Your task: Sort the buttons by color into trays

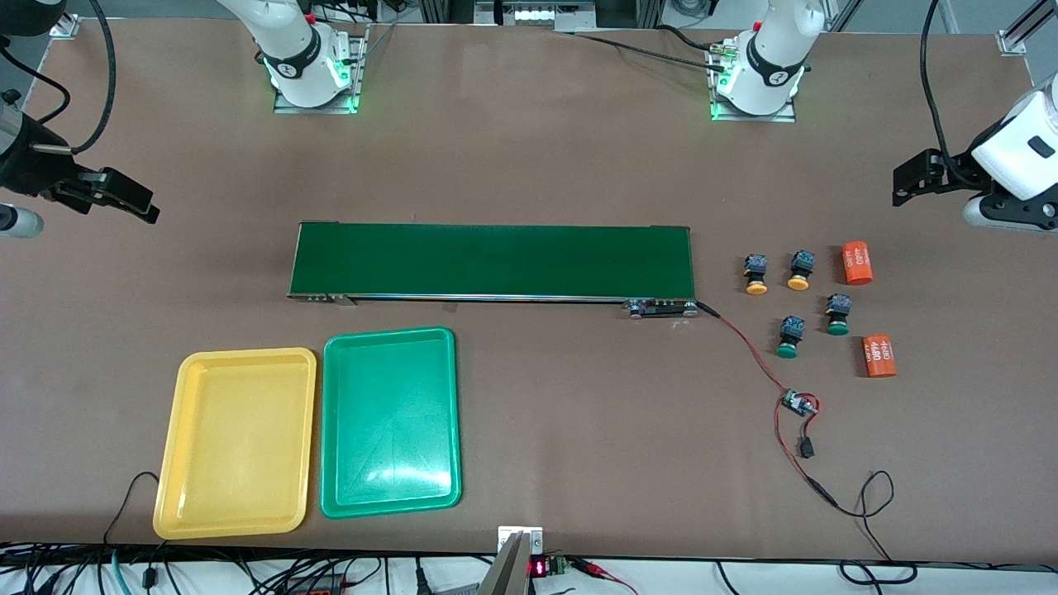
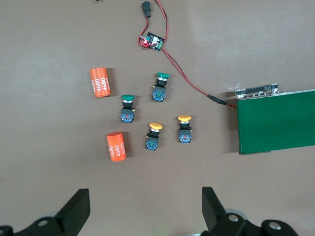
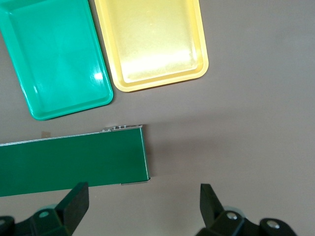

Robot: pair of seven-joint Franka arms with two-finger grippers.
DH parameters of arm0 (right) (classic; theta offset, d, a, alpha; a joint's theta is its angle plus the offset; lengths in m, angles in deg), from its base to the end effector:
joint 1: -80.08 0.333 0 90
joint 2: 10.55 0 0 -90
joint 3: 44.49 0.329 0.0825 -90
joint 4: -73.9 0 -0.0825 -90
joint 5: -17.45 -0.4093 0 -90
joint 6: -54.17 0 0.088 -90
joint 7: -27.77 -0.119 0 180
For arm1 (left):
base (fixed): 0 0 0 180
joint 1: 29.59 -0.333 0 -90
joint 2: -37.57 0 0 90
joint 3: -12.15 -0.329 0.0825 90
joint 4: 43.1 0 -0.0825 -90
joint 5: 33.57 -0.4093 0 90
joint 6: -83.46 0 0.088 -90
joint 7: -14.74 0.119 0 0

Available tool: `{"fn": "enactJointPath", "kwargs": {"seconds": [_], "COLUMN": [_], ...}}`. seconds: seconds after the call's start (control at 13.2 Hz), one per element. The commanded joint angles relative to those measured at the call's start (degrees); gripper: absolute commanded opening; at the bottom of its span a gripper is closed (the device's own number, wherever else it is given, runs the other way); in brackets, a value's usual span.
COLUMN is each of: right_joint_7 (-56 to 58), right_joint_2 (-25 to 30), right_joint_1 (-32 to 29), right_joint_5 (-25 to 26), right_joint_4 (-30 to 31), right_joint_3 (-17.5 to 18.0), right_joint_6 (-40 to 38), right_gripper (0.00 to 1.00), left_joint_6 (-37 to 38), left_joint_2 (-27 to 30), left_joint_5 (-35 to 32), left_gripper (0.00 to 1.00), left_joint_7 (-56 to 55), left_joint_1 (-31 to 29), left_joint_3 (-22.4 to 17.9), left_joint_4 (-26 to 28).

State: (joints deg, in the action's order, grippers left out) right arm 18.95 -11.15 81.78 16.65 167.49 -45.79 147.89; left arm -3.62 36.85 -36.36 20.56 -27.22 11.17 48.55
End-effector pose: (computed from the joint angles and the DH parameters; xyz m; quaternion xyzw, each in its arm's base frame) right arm 0.5872 0.0057 0.5938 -0.9972 0.0739 0.0046 0.0065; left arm 0.5756 -0.0080 0.6000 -0.9967 0.0627 0.0470 0.0227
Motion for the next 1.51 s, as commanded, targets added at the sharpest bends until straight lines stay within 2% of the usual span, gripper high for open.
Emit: {"fn": "enactJointPath", "kwargs": {"seconds": [0.0,0.83,1.13,1.21,1.44], "right_joint_7": [-0.32,-0.41,-0.41,-0.41,-0.41], "right_joint_2": [0.95,0.78,0.78,0.78,0.78], "right_joint_1": [-0.47,-0.29,-0.29,-0.21,-0.03], "right_joint_5": [-0.25,-0.52,-0.61,-0.61,-0.61], "right_joint_4": [1.06,1.06,1.06,1.06,1.06], "right_joint_3": [0.34,0.51,0.6,0.6,0.77], "right_joint_6": [0.59,1.02,1.02,0.94,1.11], "right_gripper": [1.0,1.0,1.0,1.0,1.0], "left_joint_6": [1.3,2.35,3.85,3.06,-5.62], "left_joint_2": [-0.86,-2.25,-7.26,-10.06,-16.39], "left_joint_5": [-1.16,-0.81,-1.42,-1.51,-1.68], "left_gripper": [1.0,1.0,1.0,1.0,1.0], "left_joint_7": [0.15,-0.46,-0.03,-0.03,0.24], "left_joint_1": [0.44,0.26,-1.31,-2.45,-5.88], "left_joint_3": [0.02,0.28,0.02,-0.07,-0.25], "left_joint_4": [-1.82,-1.74,-0.78,-0.94,-0.51]}}
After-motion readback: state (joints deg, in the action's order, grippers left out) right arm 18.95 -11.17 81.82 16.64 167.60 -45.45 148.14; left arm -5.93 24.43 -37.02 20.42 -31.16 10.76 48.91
